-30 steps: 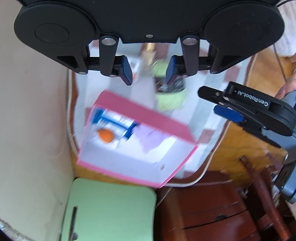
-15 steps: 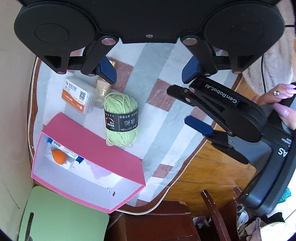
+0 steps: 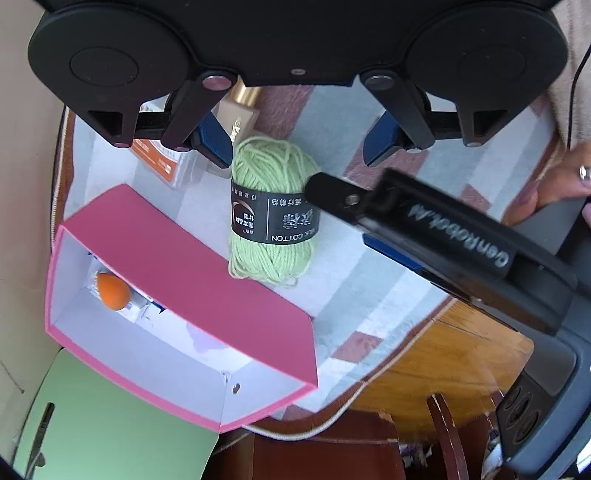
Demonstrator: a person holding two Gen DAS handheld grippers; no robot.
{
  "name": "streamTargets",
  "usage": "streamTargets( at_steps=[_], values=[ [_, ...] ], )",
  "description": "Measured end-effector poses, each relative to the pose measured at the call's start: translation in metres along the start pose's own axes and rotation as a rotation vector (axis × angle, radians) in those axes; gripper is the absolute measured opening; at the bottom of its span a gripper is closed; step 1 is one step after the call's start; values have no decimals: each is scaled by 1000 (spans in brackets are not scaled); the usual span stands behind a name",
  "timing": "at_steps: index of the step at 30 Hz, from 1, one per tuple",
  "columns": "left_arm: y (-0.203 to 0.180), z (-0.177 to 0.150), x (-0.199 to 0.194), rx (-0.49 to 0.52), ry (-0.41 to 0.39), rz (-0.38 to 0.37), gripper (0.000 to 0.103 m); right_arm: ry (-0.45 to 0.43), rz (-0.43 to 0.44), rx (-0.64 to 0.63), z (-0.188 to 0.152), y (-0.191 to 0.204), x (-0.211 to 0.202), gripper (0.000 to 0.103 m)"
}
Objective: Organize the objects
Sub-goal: 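Move the left tool down to the green yarn ball, then close the left tool around the green yarn ball's label band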
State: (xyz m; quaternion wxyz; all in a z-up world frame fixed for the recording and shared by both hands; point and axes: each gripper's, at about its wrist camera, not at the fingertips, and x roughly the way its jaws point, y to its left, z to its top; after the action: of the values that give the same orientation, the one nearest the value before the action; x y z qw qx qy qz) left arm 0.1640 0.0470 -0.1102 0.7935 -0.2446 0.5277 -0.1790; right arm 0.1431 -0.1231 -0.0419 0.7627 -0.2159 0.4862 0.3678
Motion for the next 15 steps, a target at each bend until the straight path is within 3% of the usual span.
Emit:
streamTargets(
  at_steps=[10,13,14,15],
  values=[
    [20,-6,35,-100,0,-11,74,42,-74,-51,3,-12,52,82],
    [25,-7,39,-120,-11,-37,75,45,-32,-4,1,-19,59,81],
    [27,-7,39,-132,-12,-48,75,33,-32,0,0,-19,59,79],
    [27,-7,39,-137,-15,-55,73,28,-23,4,0,-18,57,69]
  ],
)
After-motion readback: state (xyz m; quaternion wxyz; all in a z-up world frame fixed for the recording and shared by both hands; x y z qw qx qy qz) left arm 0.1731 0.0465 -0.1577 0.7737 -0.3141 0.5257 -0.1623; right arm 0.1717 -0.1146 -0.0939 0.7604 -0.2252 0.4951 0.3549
